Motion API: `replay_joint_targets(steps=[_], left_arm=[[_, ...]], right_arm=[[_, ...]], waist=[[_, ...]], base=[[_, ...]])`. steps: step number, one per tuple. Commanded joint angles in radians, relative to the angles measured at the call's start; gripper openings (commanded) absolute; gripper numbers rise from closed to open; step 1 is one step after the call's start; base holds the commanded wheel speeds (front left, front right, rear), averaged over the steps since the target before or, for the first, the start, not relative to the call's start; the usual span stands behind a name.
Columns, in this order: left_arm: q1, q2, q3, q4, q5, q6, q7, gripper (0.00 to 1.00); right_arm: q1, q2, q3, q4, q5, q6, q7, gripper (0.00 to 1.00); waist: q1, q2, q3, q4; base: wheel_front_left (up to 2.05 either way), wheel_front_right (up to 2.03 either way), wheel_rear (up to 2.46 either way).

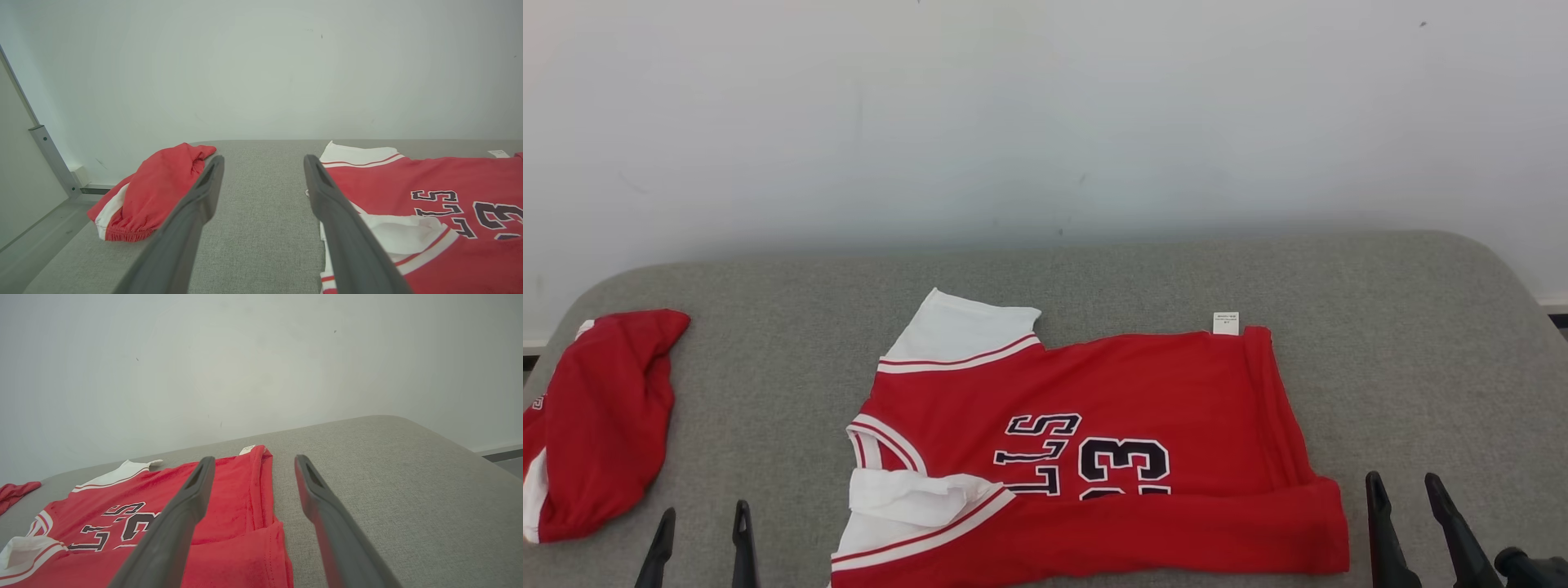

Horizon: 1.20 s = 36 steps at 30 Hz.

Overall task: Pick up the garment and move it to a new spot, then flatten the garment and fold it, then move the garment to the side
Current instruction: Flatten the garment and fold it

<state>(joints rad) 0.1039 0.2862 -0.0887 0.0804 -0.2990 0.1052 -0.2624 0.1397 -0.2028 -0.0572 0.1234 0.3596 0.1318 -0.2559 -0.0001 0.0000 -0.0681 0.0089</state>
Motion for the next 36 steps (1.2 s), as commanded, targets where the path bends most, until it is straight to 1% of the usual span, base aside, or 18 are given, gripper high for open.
replay_joint_targets(steps=[1, 3, 7, 10, 15, 18, 24, 36], left_arm=[[0.012, 0.003, 0.006, -0.001, -0.008, -0.007, -0.003, 1.00], [0.021, 0.008, 0.011, 0.002, -0.019, -0.016, -0.003, 1.00], [0.020, 0.033, -0.021, 0.013, -0.006, -0.047, 0.033, 1.00], [0.003, 0.048, -0.038, 0.002, 0.006, -0.053, 0.069, 1.00], [0.000, 0.053, -0.042, -0.029, 0.006, -0.040, 0.104, 1.00], [0.004, 0.054, -0.044, -0.042, 0.011, -0.029, 0.112, 1.00], [0.019, 0.051, -0.049, -0.051, 0.017, -0.012, 0.118, 1.00], [0.011, 0.049, -0.062, -0.047, 0.019, 0.000, 0.119, 1.00]], right_arm=[[0.012, 0.009, -0.003, -0.004, -0.009, -0.002, -0.005, 1.00], [0.019, 0.018, -0.005, -0.010, -0.027, -0.002, -0.006, 1.00], [0.024, 0.028, 0.011, -0.017, -0.053, -0.002, -0.003, 1.00], [0.019, 0.033, 0.016, -0.018, -0.063, -0.002, 0.002, 1.00], [0.014, 0.031, 0.028, -0.020, -0.065, -0.002, 0.014, 1.00], [0.017, 0.026, 0.034, -0.014, -0.067, -0.002, 0.031, 1.00], [0.014, 0.011, 0.049, -0.021, -0.086, -0.002, 0.031, 1.00], [0.003, 0.010, 0.059, -0.023, -0.092, -0.002, 0.050, 1.00]], waist=[[0.0001, 0.0000, -0.003, 0.002], [0.0001, 0.0000, -0.007, 0.005], [0.0001, 0.0000, -0.009, 0.009], [0.0001, 0.0000, -0.010, 0.010], [0.0001, 0.0000, -0.009, 0.008], [0.0001, 0.0000, -0.008, 0.007], [0.0001, 0.0000, -0.006, 0.006], [0.0001, 0.0000, 0.000, 0.001]], base=[[0.00, 0.00, 0.00], [0.00, 0.00, 0.00], [0.00, 0.00, 0.00], [0.00, 0.00, 0.00], [0.00, 0.00, 0.00], [0.00, 0.00, 0.00], [0.00, 0.00, 0.00], [0.00, 0.00, 0.00]])
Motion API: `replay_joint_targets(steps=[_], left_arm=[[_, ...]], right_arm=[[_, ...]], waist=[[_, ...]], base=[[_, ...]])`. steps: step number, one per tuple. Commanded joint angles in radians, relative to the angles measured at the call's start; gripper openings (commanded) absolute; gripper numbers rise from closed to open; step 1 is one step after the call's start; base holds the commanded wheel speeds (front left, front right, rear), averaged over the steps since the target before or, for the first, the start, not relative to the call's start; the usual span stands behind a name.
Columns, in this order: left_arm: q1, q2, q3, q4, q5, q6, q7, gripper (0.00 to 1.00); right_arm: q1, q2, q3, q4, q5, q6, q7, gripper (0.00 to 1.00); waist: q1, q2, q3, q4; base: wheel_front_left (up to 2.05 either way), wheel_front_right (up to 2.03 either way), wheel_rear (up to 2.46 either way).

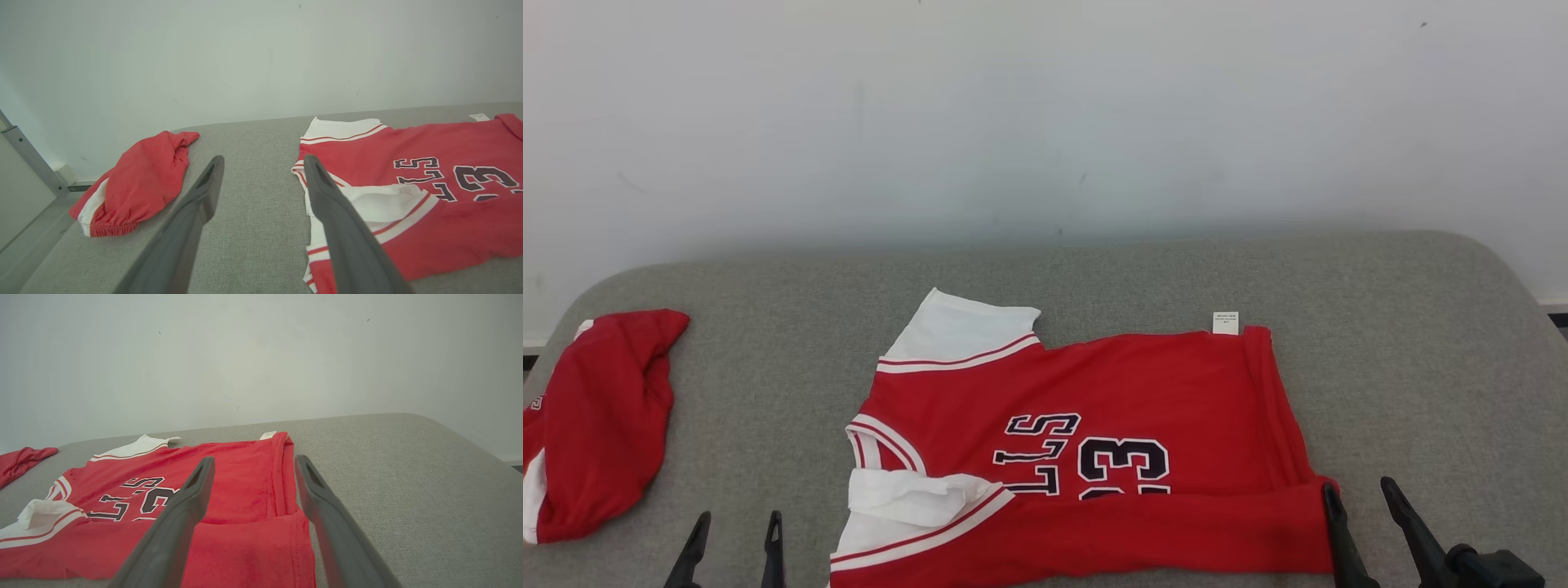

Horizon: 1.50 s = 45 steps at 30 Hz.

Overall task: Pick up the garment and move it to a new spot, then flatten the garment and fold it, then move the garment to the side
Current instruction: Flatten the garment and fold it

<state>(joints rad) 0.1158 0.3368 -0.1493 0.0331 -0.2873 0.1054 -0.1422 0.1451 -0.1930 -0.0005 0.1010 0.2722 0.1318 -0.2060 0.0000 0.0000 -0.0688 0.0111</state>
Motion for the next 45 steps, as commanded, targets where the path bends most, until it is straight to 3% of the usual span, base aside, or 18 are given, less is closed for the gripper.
replay_joint_targets(steps=[1, 6, 12, 20, 28, 37, 45], left_arm=[[-0.001, -0.003, -0.004, 0.002, 0.006, 0.000, -0.001, 1.00], [-0.031, -0.011, 0.003, 0.009, -0.014, 0.004, -0.004, 1.00], [-0.161, 0.018, 0.006, 0.071, -0.041, -0.042, 0.037, 1.00], [-0.562, 0.049, 0.001, 0.254, -0.083, -0.145, 0.107, 1.00], [-0.907, 0.053, -0.078, 0.485, -0.090, -0.218, 0.171, 1.00], [-1.149, 0.070, -0.132, 0.763, -0.140, -0.236, 0.238, 1.00], [-1.217, 0.082, -0.189, 0.907, -0.146, -0.235, 0.242, 1.00]], right_arm=[[-0.004, 0.000, 0.003, 0.001, -0.005, -0.002, 0.001, 1.00], [-0.028, -0.004, 0.006, 0.015, 0.003, -0.002, 0.023, 1.00], [-0.172, -0.006, 0.025, 0.092, 0.074, -0.002, 0.098, 1.00], [-0.523, -0.030, 0.103, 0.291, 0.118, -0.002, 0.142, 1.00], [-0.808, -0.019, 0.172, 0.507, 0.137, -0.002, 0.123, 1.00], [-0.999, 0.004, 0.278, 0.624, 0.186, -0.002, 0.087, 1.00], [-1.057, -0.003, 0.356, 0.668, 0.235, -0.002, 0.042, 1.00]], waist=[[0.0000, 0.0000, 0.002, -0.002], [0.0000, 0.0000, 0.019, -0.017], [0.0000, 0.0000, 0.073, -0.072], [0.0000, 0.0000, 0.275, -0.145], [0.0000, 0.0000, 0.416, -0.181], [0.0000, 0.0000, 0.523, -0.238], [0.0000, 0.0000, 0.547, -0.276]], base=[[0.00, 0.00, 0.00], [0.00, 0.00, 0.00], [0.00, 0.00, 0.00], [0.00, 0.00, 0.00], [0.00, 0.00, 0.00], [0.00, 0.00, 0.00], [0.00, 0.00, 0.00]])
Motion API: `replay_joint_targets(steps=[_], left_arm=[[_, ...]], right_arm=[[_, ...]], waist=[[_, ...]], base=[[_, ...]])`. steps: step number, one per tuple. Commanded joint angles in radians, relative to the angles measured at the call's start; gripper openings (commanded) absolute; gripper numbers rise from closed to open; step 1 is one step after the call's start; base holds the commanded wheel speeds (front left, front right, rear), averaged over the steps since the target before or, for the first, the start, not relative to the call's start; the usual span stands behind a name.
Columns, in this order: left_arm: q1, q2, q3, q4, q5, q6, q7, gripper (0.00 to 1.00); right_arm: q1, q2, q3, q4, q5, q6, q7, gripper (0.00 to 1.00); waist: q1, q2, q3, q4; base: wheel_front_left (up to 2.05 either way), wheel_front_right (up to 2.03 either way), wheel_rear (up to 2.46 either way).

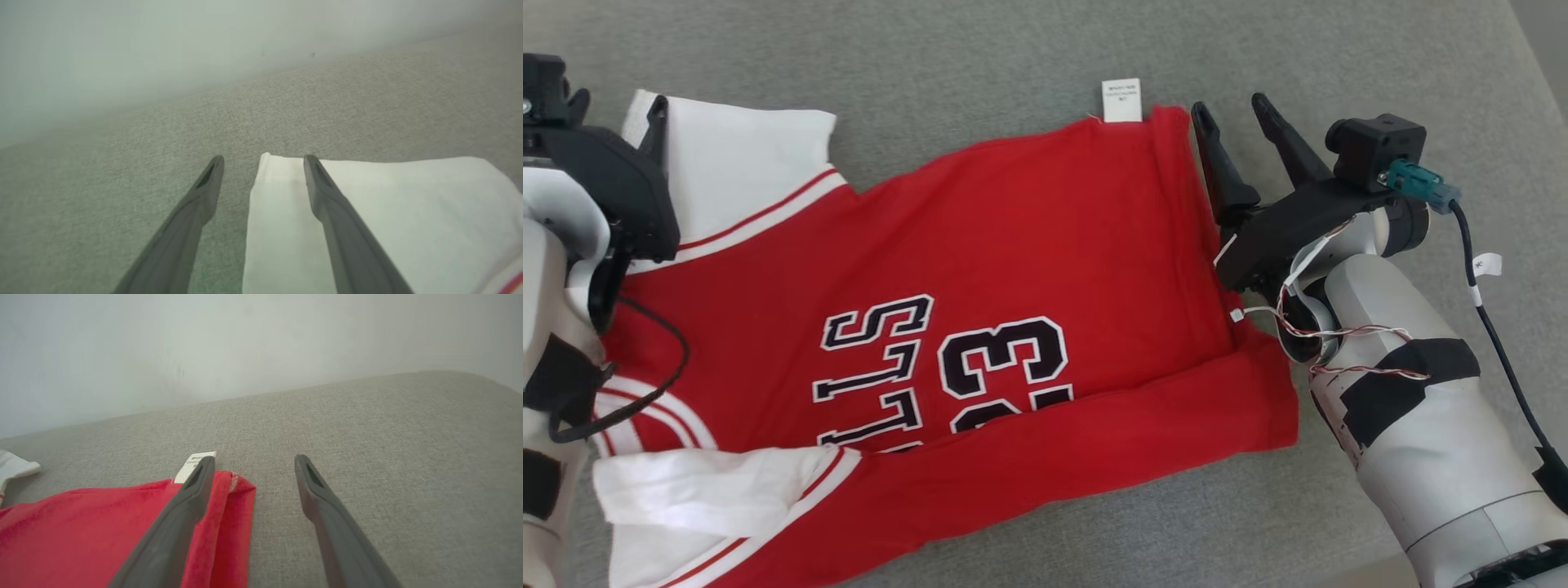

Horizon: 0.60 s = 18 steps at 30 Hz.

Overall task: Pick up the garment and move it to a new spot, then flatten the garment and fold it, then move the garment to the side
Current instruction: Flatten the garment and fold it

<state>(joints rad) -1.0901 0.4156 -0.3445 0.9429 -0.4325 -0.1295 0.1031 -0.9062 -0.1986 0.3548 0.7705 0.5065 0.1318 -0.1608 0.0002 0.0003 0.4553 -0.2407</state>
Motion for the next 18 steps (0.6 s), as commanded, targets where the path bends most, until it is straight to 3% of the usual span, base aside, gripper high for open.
replay_joint_targets(steps=[1, 12, 15, 16, 17, 18], left_arm=[[-0.014, 0.003, -0.004, 0.005, -0.009, 0.000, -0.008, 1.00], [-0.059, 0.035, -0.124, 0.096, -0.044, 0.001, -0.010, 1.00], [-0.056, 0.010, -0.121, 0.123, -0.099, 0.000, 0.012, 1.00], [-0.059, 0.013, -0.133, 0.129, -0.098, 0.000, 0.018, 0.58], [-0.059, 0.011, -0.143, 0.131, -0.105, 0.000, 0.019, 0.41], [-0.057, 0.008, -0.147, 0.133, -0.119, 0.000, 0.018, 0.00]], right_arm=[[-0.009, 0.001, 0.008, 0.003, 0.007, -0.002, -0.008, 1.00], [-0.049, -0.009, 0.105, 0.032, 0.067, -0.002, -0.018, 1.00], [-0.062, -0.011, 0.134, 0.035, 0.088, -0.002, 0.003, 1.00], [-0.065, -0.015, 0.145, 0.035, 0.092, -0.002, 0.012, 1.00], [-0.066, -0.017, 0.153, 0.035, 0.099, -0.002, 0.018, 1.00], [-0.069, -0.018, 0.163, 0.036, 0.104, -0.002, 0.031, 1.00]], waist=[[-0.0002, -0.0003, 0.023, -0.025], [-0.0002, -0.0003, 0.024, -0.037], [-0.0002, -0.0003, 0.023, -0.039], [-0.0002, -0.0003, 0.021, -0.037], [-0.0002, -0.0003, 0.017, -0.034], [-0.0002, -0.0003, 0.014, -0.032]], base=[[0.00, 0.00, 0.00], [0.00, 0.00, 0.00], [0.00, 0.00, 0.00], [0.00, 0.00, 0.00], [0.00, 0.00, 0.00], [0.00, 0.00, 0.00]])
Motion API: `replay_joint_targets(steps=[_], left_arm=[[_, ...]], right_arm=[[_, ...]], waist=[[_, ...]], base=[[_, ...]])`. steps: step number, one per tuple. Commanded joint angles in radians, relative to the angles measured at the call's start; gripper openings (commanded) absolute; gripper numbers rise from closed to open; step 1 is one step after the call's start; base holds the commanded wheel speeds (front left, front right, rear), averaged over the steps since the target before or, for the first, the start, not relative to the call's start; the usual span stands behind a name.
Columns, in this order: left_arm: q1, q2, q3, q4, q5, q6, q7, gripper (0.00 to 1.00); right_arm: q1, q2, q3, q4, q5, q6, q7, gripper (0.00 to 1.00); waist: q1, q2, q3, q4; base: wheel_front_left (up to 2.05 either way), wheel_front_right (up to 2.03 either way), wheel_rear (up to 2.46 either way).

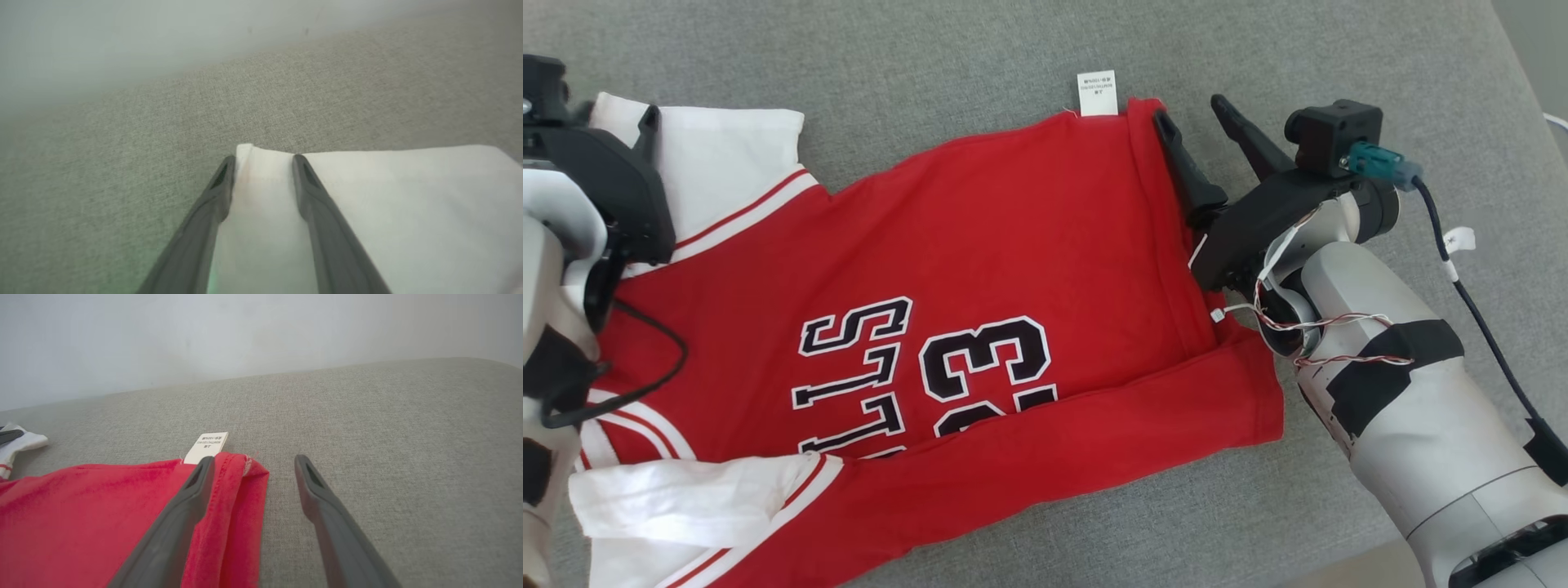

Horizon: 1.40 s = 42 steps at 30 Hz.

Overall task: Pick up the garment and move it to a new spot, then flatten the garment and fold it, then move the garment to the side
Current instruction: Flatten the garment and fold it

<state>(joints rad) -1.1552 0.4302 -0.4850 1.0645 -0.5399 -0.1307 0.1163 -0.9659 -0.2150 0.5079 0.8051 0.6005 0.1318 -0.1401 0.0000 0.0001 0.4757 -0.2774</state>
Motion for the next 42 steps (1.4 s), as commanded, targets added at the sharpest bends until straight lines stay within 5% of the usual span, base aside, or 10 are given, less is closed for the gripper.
replay_joint_targets(steps=[1, 12, 14, 17, 31, 42], left_arm=[[0.010, -0.007, -0.011, 0.011, -0.020, 0.002, 0.003, 0.00], [-0.028, -0.026, -0.075, -0.009, -0.084, 0.002, -0.059, 0.00], [-0.037, -0.032, -0.089, -0.017, -0.093, 0.002, -0.073, 0.00], [-0.047, -0.037, -0.109, -0.024, -0.109, 0.002, -0.092, 0.00], [-0.037, -0.042, -0.166, -0.039, -0.173, 0.002, -0.214, 0.00], [0.201, -0.031, -0.174, -0.239, -0.232, 0.005, -0.374, 0.00]], right_arm=[[-0.011, -0.004, 0.021, 0.004, 0.012, -0.002, 0.026, 1.00], [-0.090, -0.005, 0.060, 0.119, 0.001, -0.002, 0.128, 0.99], [-0.108, -0.005, 0.057, 0.156, -0.012, -0.002, 0.127, 0.45], [-0.130, -0.003, 0.049, 0.206, -0.025, -0.002, 0.108, 0.00], [-0.129, 0.026, 0.004, 0.296, 0.007, -0.002, -0.053, 0.00], [0.109, -0.044, 0.018, 0.143, 0.161, -0.002, -0.112, 0.00]], waist=[[0.0000, -0.0001, -0.011, 0.008], [0.0000, -0.0001, -0.002, 0.065], [0.0000, -0.0001, 0.003, 0.077], [0.0000, -0.0001, 0.006, 0.091], [0.0000, -0.0001, -0.047, 0.123], [0.0000, -0.0001, -0.194, 0.173]], base=[[0.00, 0.00, 0.00], [0.00, 0.00, 0.00], [0.00, 0.00, 0.00], [0.00, 0.00, 0.00], [0.00, 0.00, 0.00], [0.00, 0.00, 0.00]])
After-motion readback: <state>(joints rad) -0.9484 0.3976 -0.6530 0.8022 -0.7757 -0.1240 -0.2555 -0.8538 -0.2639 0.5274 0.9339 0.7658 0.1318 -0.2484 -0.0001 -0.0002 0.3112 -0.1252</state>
